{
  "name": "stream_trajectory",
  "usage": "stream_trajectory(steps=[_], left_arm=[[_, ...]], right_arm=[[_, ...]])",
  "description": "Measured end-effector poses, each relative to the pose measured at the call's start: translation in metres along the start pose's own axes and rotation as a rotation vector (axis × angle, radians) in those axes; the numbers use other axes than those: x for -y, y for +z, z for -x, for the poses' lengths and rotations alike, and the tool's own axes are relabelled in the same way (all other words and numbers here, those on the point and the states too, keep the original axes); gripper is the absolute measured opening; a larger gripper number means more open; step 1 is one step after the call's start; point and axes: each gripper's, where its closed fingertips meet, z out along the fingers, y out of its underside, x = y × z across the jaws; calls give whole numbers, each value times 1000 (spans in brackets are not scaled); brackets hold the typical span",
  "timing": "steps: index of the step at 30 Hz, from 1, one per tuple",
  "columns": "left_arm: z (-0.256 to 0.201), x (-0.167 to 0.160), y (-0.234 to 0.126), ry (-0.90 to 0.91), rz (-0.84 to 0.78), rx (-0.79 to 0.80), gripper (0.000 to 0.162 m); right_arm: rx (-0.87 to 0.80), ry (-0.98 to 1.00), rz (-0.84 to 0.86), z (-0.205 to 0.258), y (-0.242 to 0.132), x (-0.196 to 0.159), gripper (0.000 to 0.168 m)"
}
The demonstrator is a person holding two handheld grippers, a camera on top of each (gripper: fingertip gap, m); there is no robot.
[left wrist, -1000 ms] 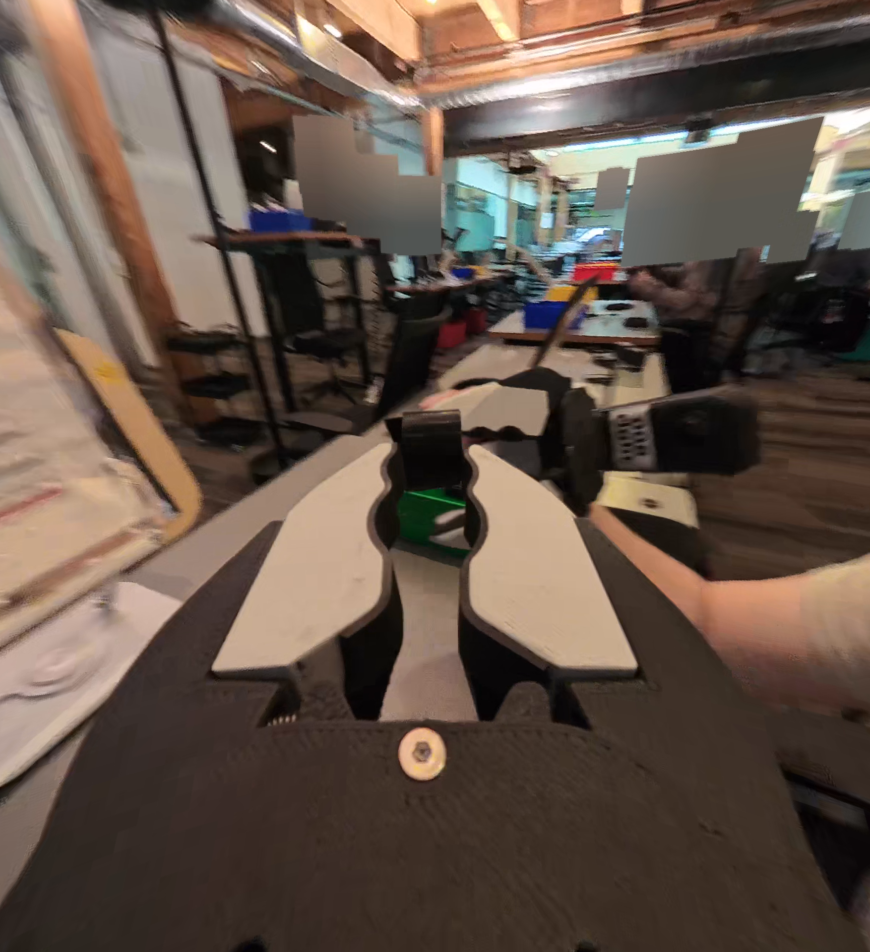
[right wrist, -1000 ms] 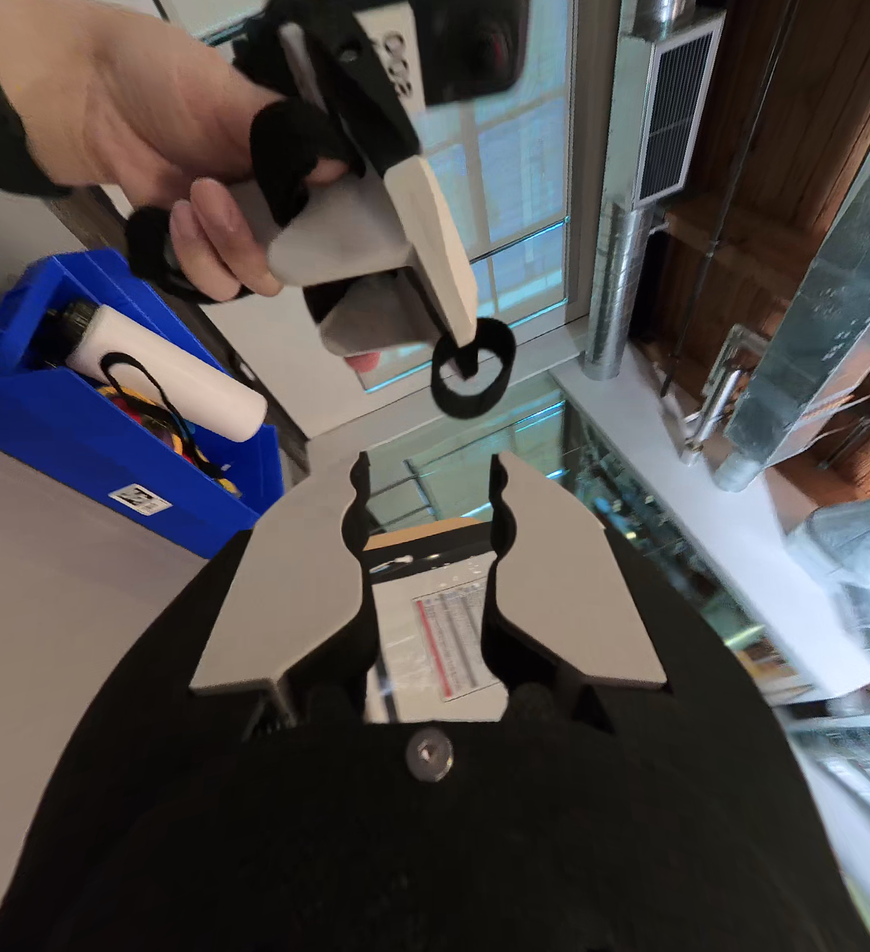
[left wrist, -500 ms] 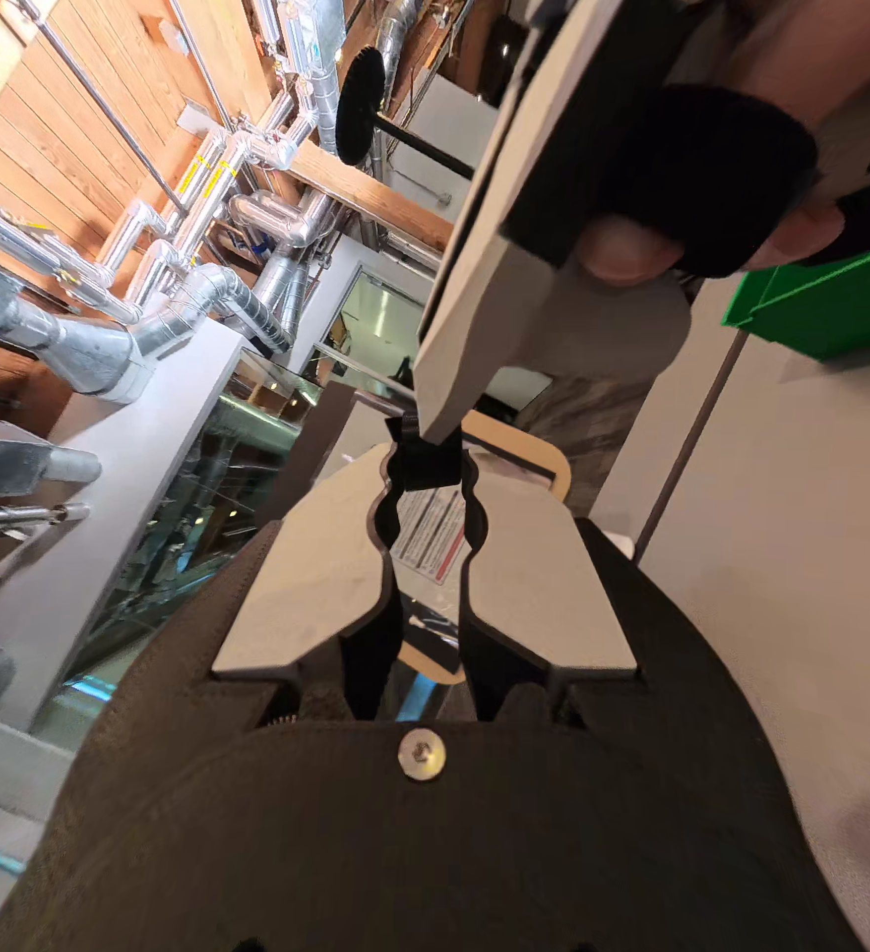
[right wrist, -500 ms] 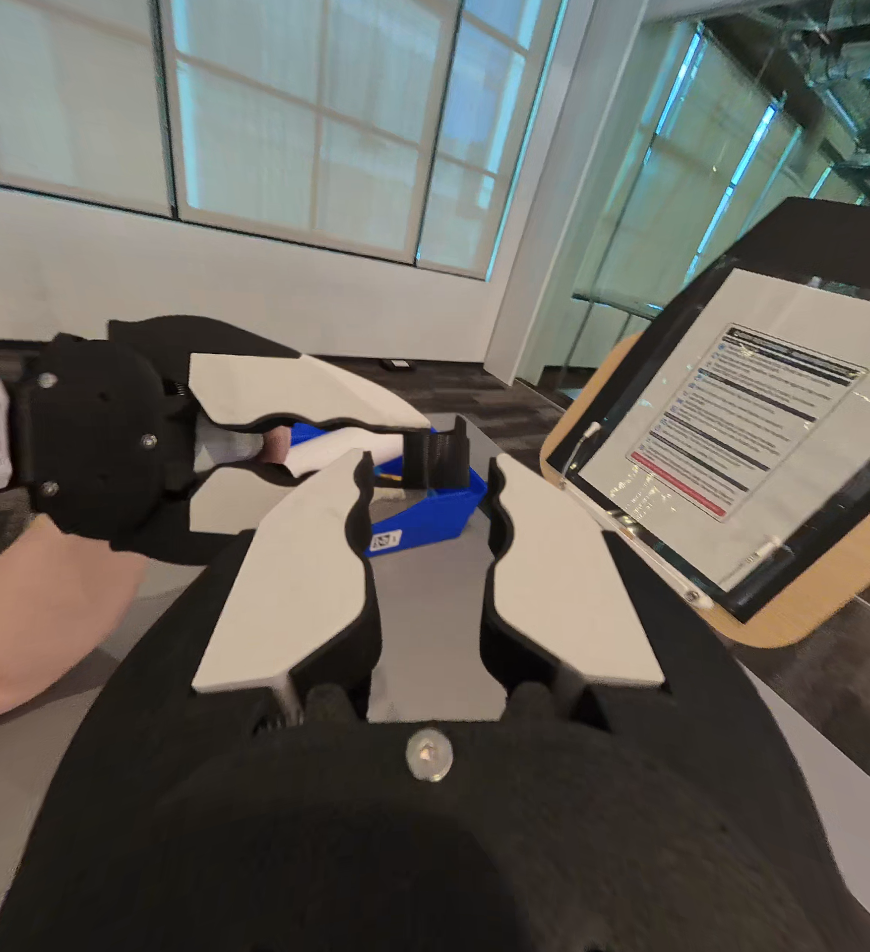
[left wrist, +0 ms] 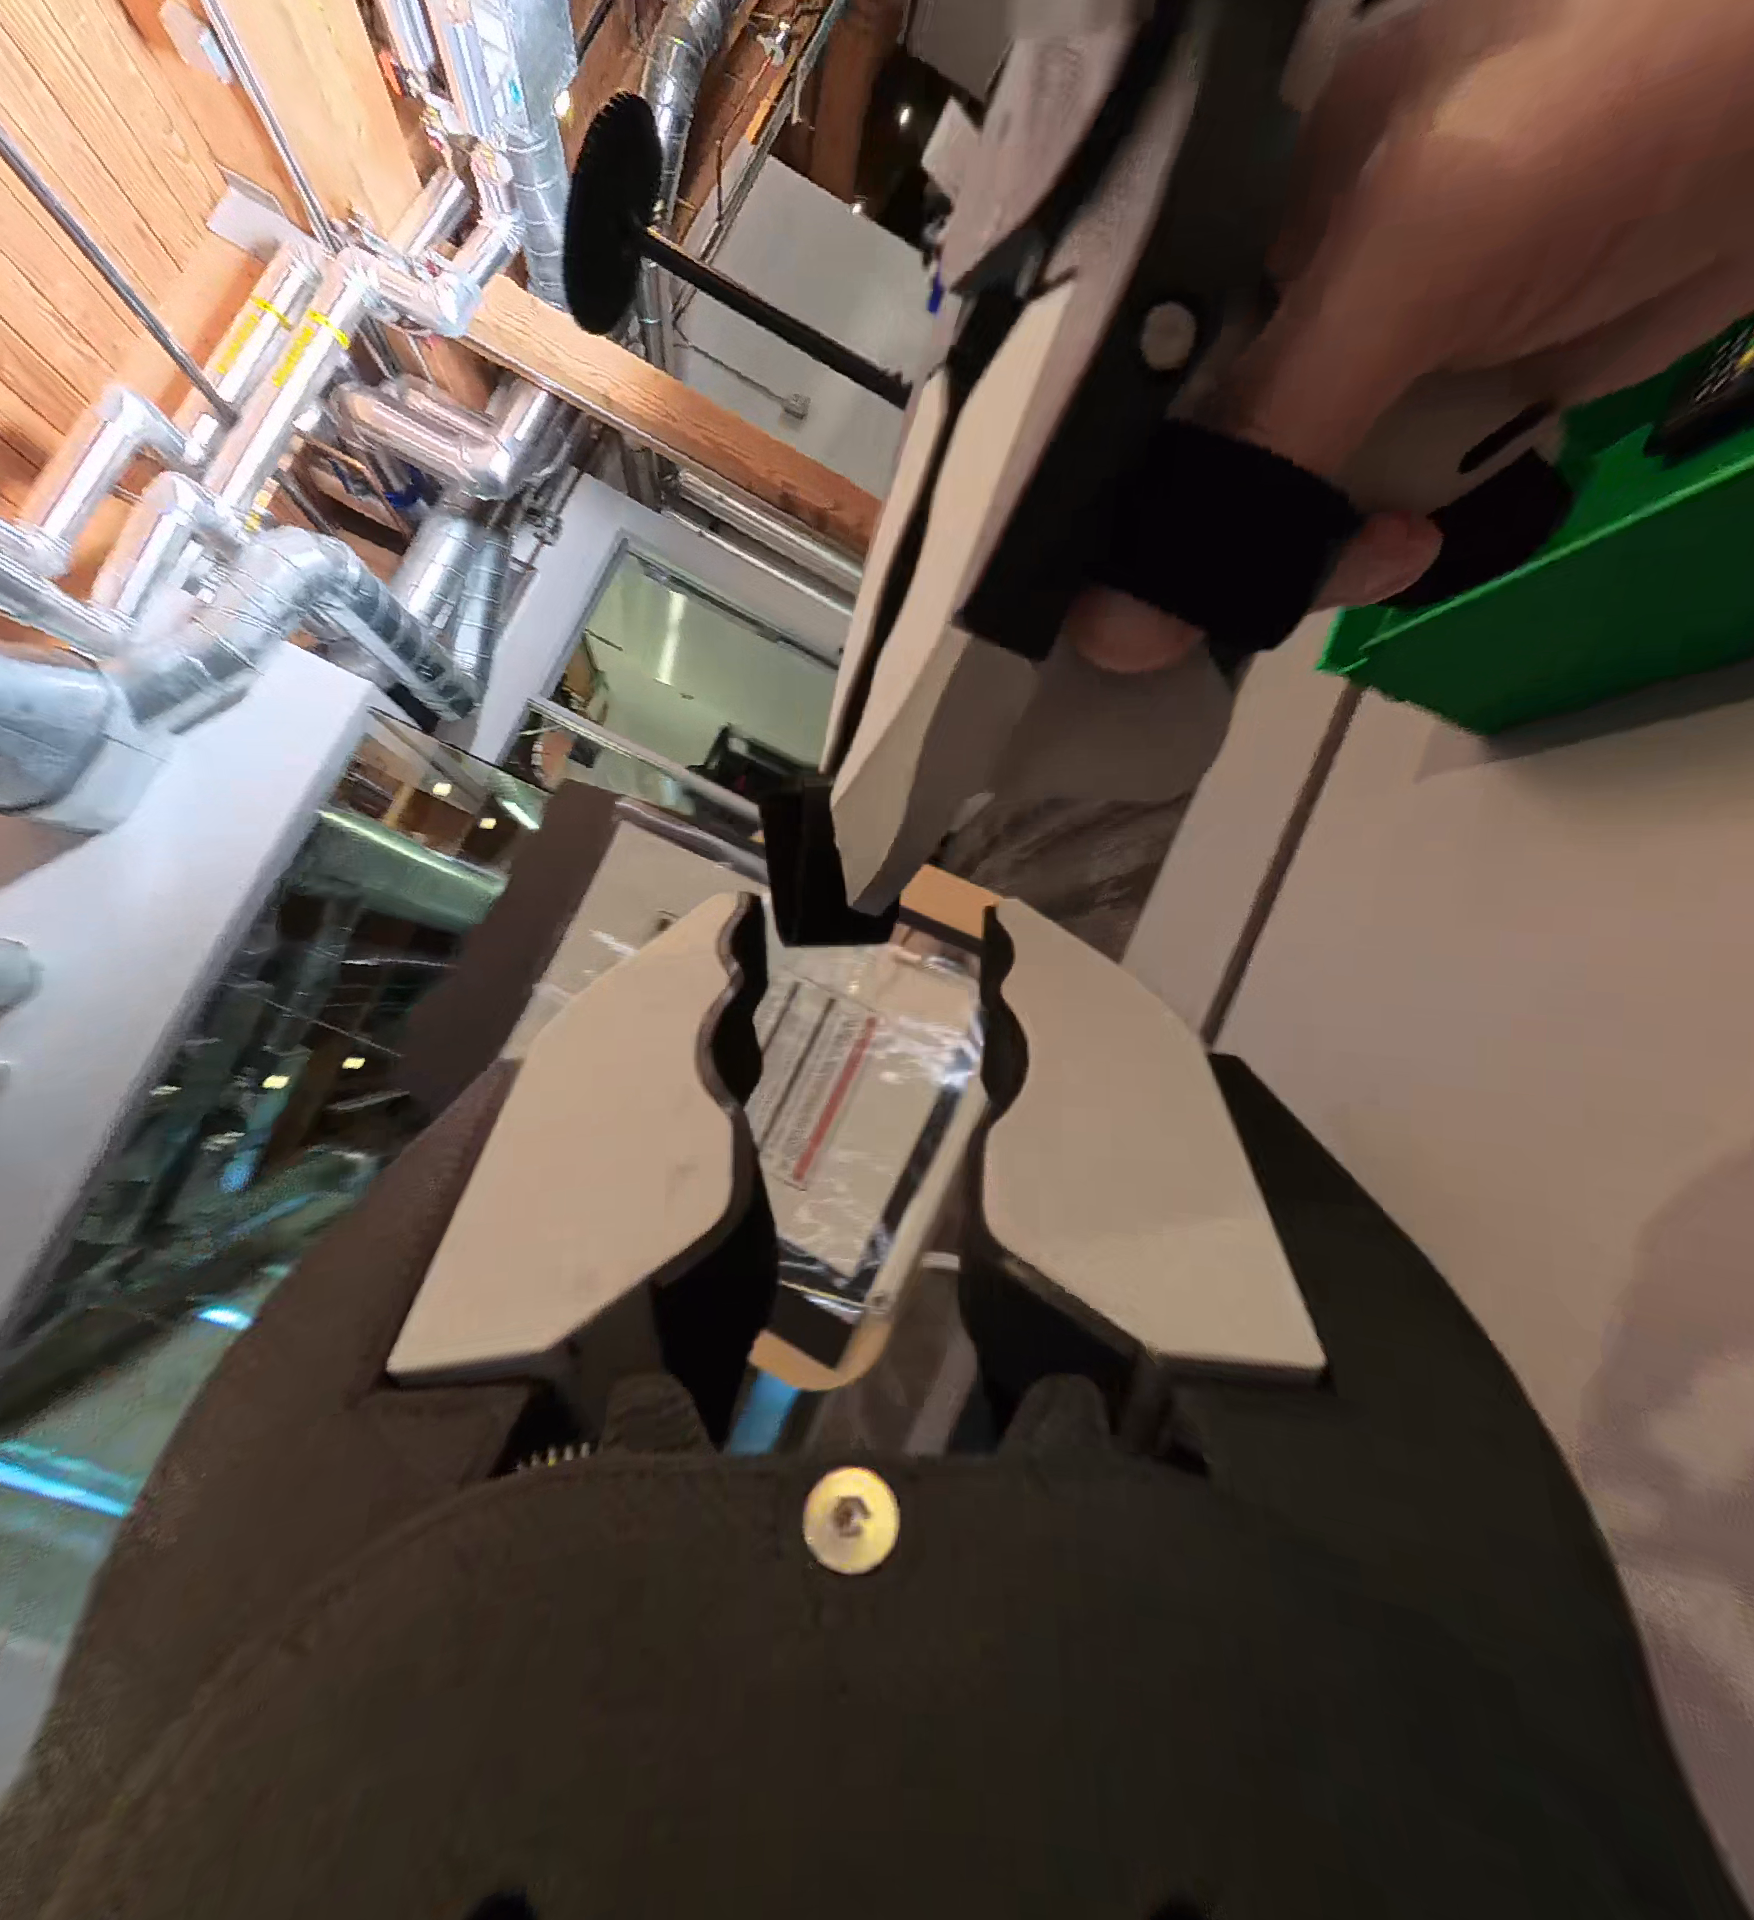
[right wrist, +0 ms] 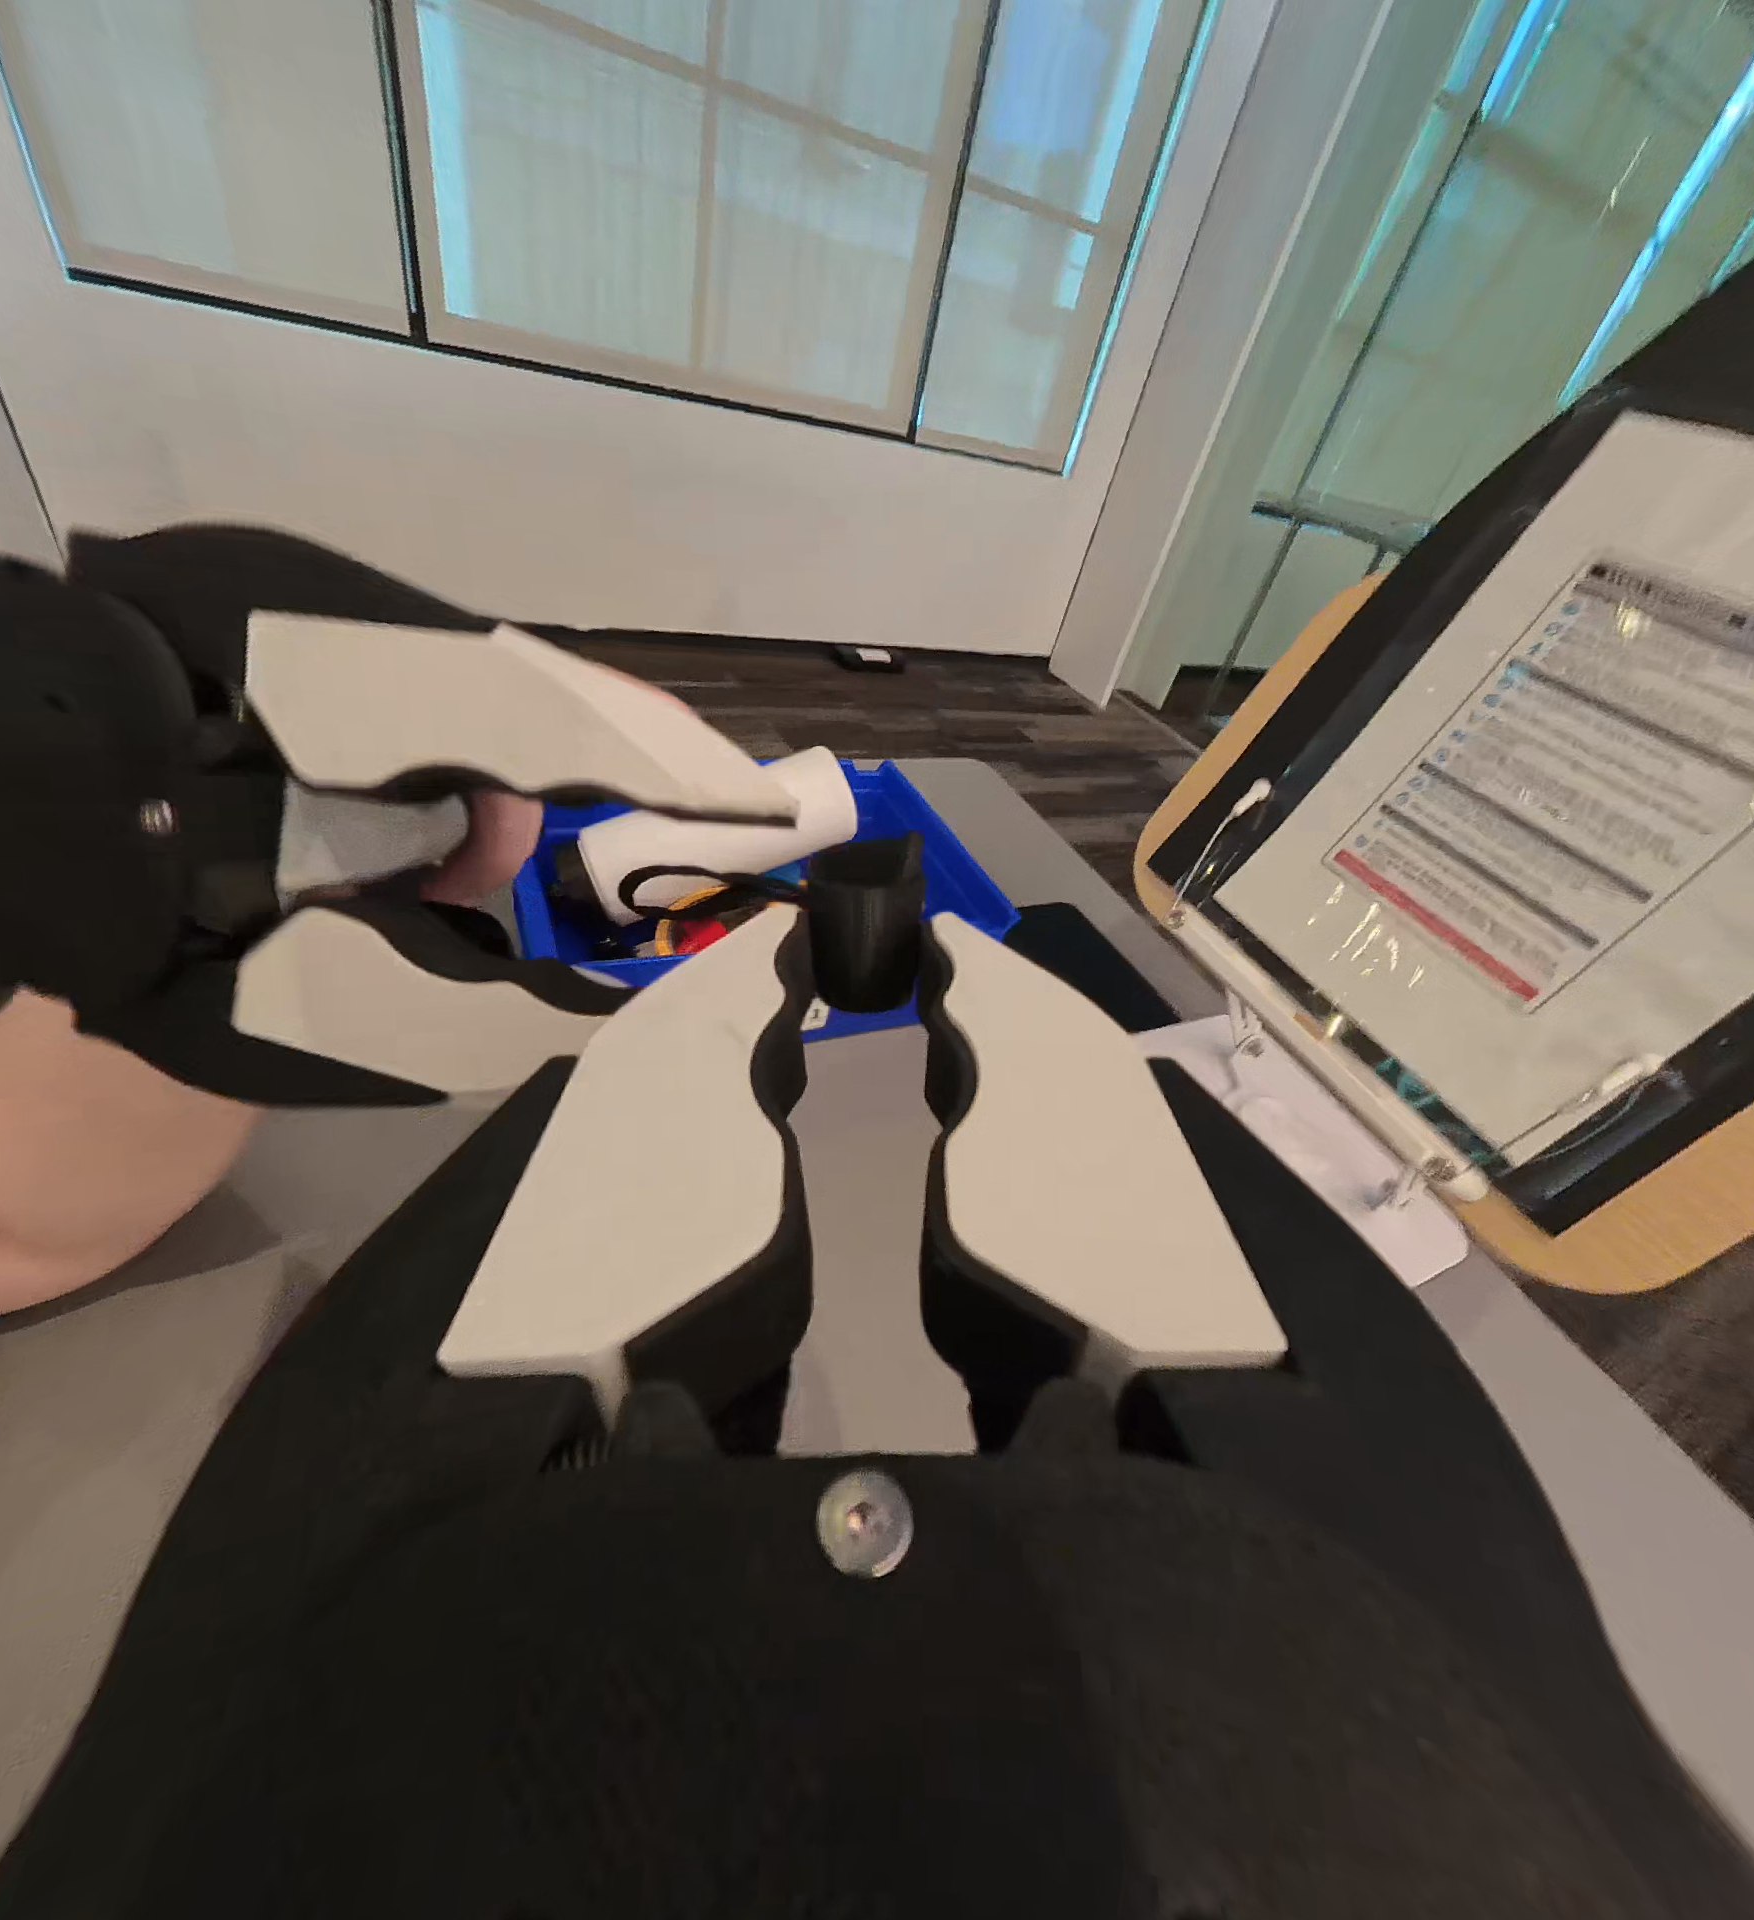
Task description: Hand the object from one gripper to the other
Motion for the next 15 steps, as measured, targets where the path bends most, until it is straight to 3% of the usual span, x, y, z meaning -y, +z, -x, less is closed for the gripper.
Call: stream_trajectory(steps=[2, 5, 8, 15], left_arm=[[-1, 1, -7, -143, -17, -92, 51], [-18, 9, -24, -420, -63, -366, 59], [-3, 19, -33, -660, -141, -439, 64], [10, 39, -55, -1143, -302, -779, 59]], right_arm=[[27, -159, -47, 5, -5, 5, 19], [24, -548, -131, 22, -13, 8, 20], [-49, -864, -263, 40, -22, 20, 19], [16, -993, -526, 80, -42, 41, 21]])
